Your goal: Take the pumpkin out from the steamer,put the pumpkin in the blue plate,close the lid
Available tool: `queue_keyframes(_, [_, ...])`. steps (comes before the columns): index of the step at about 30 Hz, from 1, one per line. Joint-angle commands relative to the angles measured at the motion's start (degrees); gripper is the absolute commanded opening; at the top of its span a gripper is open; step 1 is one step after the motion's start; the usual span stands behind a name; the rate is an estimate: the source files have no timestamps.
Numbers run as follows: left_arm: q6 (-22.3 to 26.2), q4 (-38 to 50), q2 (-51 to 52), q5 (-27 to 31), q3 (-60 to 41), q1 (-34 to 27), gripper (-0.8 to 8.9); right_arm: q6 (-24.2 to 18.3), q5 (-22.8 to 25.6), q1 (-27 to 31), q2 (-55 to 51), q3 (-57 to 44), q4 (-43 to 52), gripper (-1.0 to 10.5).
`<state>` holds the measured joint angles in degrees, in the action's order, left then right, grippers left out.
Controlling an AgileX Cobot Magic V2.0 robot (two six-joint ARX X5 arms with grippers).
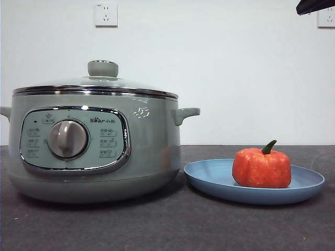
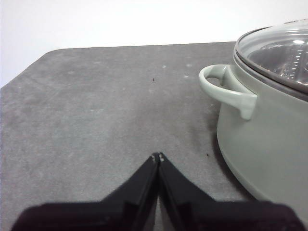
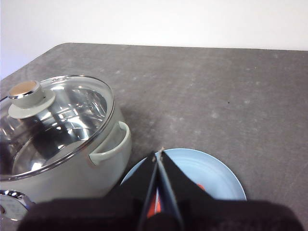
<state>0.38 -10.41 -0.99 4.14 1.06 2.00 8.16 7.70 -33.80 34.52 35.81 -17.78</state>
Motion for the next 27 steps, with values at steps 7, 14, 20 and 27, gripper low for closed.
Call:
queue_keyframes(7, [-0.4, 0.2, 0.1, 0.1, -0.9, -0.2, -0.03, -5.1, -5.7, 9.2, -11.3, -6.6, 0.5, -0.2])
queue_keyframes(14, [-0.4, 0.2, 0.1, 0.2, -0.9, -0.2, -0.03, -5.3, -13.8, 26.0, -23.1, -19.6, 7.5, -0.2])
queue_keyframes(20, [-0.4, 0.2, 0.1, 0.1, -0.9, -0.2, -0.03, -6.1, -13.7, 30.7, -27.6, -26.3, 9.7, -0.2])
queue_keyframes(27, [-0.4, 0.2, 0.1, 0.1, -0.9, -0.2, -0.03, -6.1, -13.8, 31.0, -31.9, -33.2, 12.8, -0.2])
